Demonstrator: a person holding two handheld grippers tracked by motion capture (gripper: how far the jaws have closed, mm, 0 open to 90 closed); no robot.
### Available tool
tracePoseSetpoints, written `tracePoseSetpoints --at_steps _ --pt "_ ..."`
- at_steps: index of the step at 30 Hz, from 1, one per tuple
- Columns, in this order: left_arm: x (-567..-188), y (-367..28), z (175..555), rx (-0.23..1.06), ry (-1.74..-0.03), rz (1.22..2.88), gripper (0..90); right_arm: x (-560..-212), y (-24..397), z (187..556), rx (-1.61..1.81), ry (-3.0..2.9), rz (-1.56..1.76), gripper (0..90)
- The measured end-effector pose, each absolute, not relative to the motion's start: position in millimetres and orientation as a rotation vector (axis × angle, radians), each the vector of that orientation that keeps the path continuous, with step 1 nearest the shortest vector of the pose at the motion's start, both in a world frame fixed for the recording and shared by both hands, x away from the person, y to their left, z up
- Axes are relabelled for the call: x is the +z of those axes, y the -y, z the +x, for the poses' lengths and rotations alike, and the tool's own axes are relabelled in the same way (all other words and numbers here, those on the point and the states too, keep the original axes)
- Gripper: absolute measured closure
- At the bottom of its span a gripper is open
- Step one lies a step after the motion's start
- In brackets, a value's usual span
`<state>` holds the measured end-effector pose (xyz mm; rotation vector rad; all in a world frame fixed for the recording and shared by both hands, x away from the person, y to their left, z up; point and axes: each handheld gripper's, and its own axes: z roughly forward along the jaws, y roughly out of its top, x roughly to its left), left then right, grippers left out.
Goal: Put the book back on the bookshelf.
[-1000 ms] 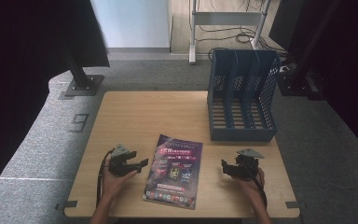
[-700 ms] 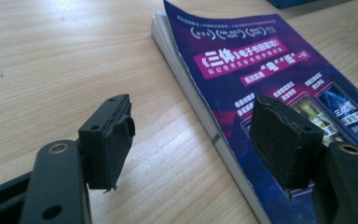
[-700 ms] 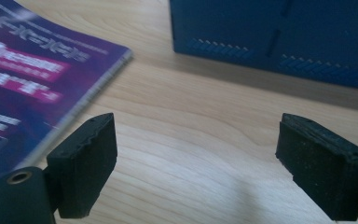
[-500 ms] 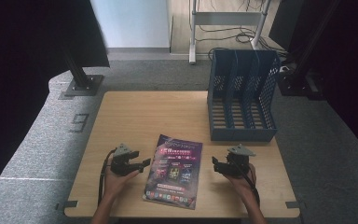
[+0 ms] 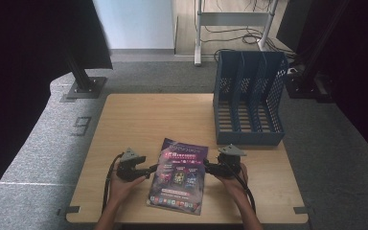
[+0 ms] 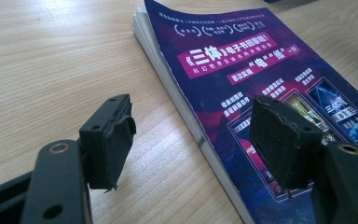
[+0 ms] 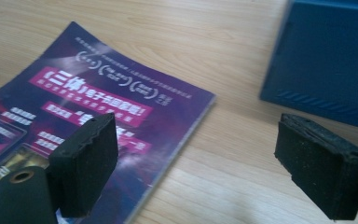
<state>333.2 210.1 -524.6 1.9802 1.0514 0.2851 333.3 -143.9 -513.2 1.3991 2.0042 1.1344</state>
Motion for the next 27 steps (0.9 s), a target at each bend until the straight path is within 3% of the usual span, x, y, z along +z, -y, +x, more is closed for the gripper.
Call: tracePoseSetpoints --at_steps 27 --pt "-528 -195 331 0.257 -1.012 2.022 29.6 -544 101 332 1.097 -2.157 1.34 13.0"
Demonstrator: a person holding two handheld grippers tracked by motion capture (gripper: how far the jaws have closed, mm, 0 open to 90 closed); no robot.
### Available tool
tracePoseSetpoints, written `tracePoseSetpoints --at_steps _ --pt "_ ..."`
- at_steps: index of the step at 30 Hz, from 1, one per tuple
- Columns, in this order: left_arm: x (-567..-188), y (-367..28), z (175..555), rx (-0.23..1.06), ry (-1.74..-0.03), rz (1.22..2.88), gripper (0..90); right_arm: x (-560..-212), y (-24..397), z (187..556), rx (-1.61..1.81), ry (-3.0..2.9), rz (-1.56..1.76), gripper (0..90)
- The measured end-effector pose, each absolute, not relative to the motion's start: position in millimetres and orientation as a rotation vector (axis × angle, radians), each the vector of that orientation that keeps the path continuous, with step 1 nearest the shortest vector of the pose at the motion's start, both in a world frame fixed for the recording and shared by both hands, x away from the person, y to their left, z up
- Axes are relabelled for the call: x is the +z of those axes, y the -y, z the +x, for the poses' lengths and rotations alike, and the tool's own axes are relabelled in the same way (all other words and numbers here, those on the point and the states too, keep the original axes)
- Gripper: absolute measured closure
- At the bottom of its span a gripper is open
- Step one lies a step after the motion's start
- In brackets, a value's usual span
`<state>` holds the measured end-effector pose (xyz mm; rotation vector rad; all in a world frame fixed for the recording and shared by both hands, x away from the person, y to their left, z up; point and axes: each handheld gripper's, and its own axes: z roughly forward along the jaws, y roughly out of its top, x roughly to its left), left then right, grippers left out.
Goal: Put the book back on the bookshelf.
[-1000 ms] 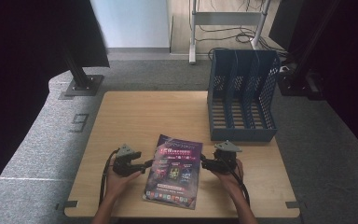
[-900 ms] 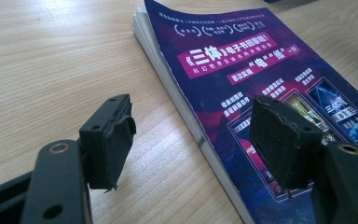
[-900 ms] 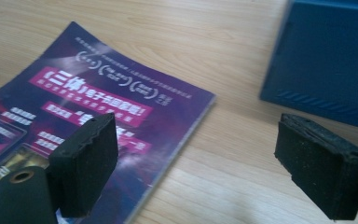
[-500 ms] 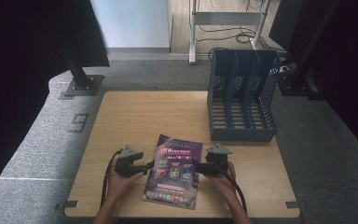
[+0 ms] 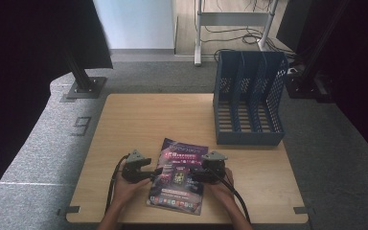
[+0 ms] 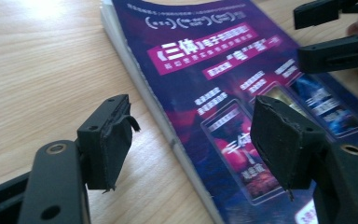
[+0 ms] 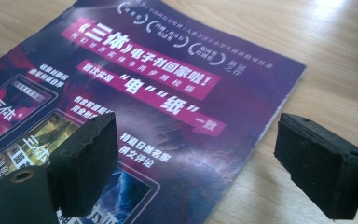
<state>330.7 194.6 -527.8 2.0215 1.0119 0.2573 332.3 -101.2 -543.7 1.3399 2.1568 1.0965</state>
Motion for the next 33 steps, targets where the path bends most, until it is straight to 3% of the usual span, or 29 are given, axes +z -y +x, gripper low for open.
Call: tracePoseSetpoints --at_steps 33 --pt "-536 -186 345 0.247 -1.056 2.006 29.0 -552 98 336 1.083 -2.183 1.368 14.4"
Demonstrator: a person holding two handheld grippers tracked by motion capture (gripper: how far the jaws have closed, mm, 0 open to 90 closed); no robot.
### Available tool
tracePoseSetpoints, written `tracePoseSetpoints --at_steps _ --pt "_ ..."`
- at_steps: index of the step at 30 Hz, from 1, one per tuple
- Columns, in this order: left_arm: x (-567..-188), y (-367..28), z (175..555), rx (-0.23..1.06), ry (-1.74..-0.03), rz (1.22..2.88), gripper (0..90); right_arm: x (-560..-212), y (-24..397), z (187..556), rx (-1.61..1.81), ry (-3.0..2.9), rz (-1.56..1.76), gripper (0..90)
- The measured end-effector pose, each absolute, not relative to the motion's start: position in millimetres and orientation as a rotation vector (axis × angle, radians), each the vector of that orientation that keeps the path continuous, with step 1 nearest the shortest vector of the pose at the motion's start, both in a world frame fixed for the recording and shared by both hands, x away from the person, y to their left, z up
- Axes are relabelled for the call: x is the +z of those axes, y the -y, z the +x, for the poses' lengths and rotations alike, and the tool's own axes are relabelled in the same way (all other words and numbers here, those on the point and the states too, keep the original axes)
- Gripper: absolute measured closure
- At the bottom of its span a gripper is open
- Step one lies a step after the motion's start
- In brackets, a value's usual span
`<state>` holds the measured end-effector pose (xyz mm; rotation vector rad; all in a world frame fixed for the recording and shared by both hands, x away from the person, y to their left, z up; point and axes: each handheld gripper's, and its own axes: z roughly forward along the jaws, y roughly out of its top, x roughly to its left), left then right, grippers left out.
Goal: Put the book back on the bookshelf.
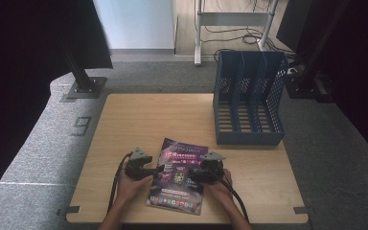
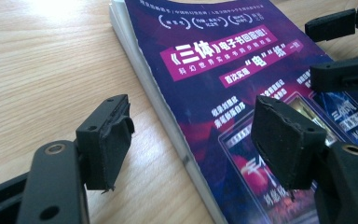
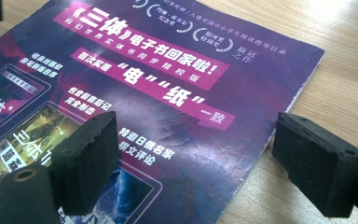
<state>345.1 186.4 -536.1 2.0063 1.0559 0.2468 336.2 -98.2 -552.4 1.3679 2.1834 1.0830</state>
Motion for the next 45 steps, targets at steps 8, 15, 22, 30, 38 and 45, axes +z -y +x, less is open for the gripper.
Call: tracePoseSetpoints --at_steps 8,15,22,30,38,45 --pt "-547 -170 355 0.228 -1.049 2.057 29.1 -552 98 335 1.077 -2.183 1.364 15.1" --pt "-547 -162 356 0.247 -1.06 2.062 28.5 -552 98 335 1.078 -2.181 1.36 15.3" --pt "-546 -162 357 0.245 -1.066 2.061 29.6 -552 97 333 1.073 -2.173 1.333 16.0" --pt "-546 -164 358 0.233 -1.074 2.052 29.6 -553 97 332 1.076 -2.17 1.335 16.2" --pt "-546 -164 358 0.216 -1.103 2.023 30.7 -552 96 331 1.067 -2.167 1.317 16.8" --pt "-546 -167 358 0.189 -1.124 1.993 34.1 -552 96 331 1.069 -2.167 1.319 16.8"
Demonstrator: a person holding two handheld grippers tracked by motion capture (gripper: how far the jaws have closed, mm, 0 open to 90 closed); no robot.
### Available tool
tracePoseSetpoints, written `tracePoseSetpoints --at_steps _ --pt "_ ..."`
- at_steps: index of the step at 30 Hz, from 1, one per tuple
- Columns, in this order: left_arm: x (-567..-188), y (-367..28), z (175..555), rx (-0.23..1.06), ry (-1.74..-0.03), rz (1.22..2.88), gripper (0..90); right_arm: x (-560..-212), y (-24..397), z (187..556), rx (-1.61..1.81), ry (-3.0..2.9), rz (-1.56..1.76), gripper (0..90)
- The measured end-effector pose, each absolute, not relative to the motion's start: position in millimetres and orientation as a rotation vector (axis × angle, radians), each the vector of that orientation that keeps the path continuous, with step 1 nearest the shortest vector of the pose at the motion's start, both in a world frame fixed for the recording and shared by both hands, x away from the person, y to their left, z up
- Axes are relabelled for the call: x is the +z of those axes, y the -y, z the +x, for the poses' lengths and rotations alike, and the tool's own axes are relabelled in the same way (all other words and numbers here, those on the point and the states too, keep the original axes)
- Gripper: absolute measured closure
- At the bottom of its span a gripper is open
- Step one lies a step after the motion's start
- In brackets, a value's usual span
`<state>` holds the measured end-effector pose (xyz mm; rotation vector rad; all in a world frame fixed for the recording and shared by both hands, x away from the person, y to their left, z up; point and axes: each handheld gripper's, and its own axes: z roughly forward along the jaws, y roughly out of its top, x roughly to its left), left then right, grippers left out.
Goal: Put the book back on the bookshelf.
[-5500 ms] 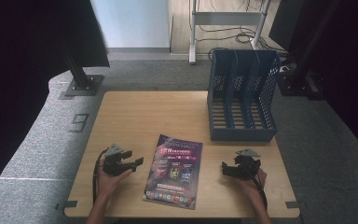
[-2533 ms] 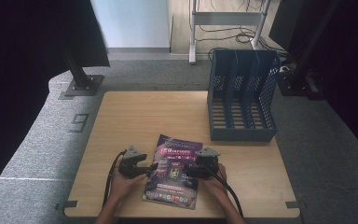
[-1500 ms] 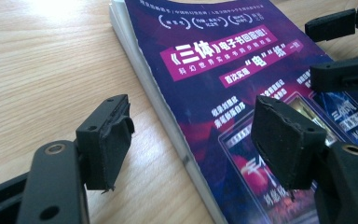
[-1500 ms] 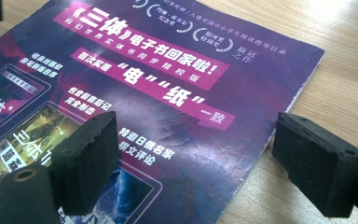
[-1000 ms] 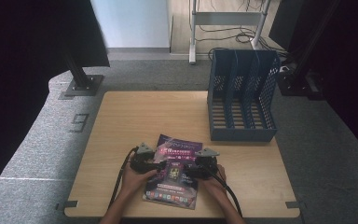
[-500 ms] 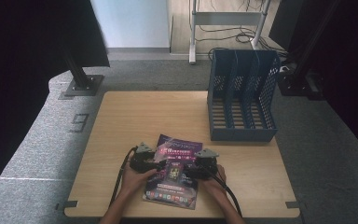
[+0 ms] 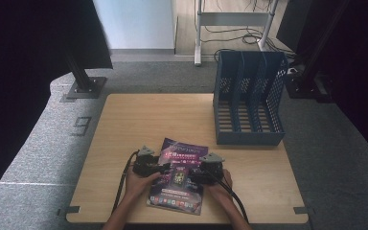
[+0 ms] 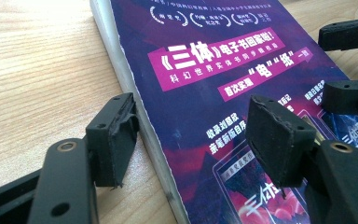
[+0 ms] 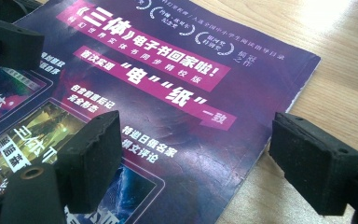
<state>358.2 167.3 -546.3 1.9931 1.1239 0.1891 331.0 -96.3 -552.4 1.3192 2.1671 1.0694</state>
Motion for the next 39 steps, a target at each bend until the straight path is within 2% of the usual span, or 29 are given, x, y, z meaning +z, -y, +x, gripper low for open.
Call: tracePoseSetpoints --at_steps 13,26,34,39 --pt "-546 -171 358 0.175 -1.125 1.979 38.9 -552 97 331 1.07 -2.169 1.317 16.8" --pt "-541 -172 357 0.16 -1.115 1.958 39.1 -552 97 331 1.07 -2.169 1.316 16.8" --pt "-528 -166 351 0.183 -1.054 1.952 37.5 -553 97 332 1.071 -2.171 1.312 16.7" --pt "-526 -169 352 0.149 -1.045 1.93 36.3 -553 97 332 1.072 -2.17 1.309 16.7"
